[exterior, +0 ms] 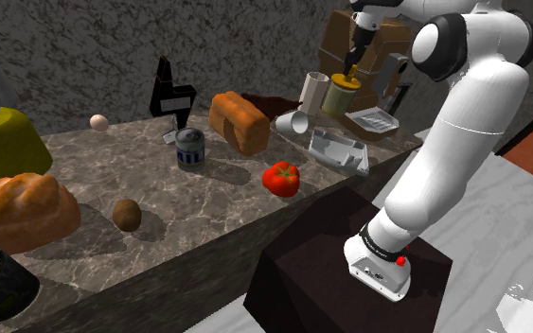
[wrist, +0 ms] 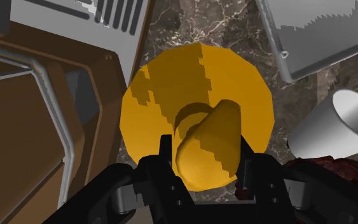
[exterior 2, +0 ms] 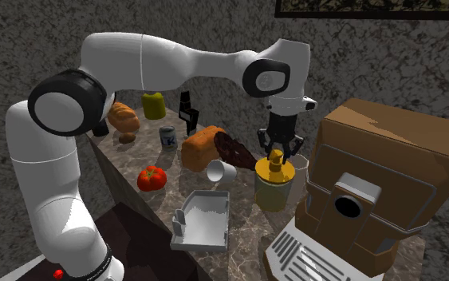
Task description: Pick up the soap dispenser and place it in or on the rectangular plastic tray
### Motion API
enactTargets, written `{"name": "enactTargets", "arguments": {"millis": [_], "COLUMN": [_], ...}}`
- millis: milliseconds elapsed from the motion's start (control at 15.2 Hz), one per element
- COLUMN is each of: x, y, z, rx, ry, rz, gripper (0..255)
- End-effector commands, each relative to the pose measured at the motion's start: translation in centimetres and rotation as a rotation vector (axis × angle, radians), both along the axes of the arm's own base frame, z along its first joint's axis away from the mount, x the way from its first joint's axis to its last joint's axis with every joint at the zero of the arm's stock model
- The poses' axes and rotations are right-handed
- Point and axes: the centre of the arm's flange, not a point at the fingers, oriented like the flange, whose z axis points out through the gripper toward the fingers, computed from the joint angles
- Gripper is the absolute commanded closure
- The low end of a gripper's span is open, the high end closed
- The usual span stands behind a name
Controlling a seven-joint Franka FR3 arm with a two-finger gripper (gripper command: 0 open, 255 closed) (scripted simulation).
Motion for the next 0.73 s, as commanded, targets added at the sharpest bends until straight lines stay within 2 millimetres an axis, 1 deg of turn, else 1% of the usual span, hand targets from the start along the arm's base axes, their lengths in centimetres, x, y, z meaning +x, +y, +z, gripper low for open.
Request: {"name": "enactTargets", "arguments": {"millis": [0, 660], "x": [-0.1, -0.1], "y": [0.0, 0.0], "z": [1.0, 6.3], "rx": [0.0, 0.0], "ry": [0.0, 0.0], "rz": [0.0, 0.0], "gripper": [255, 255]}}
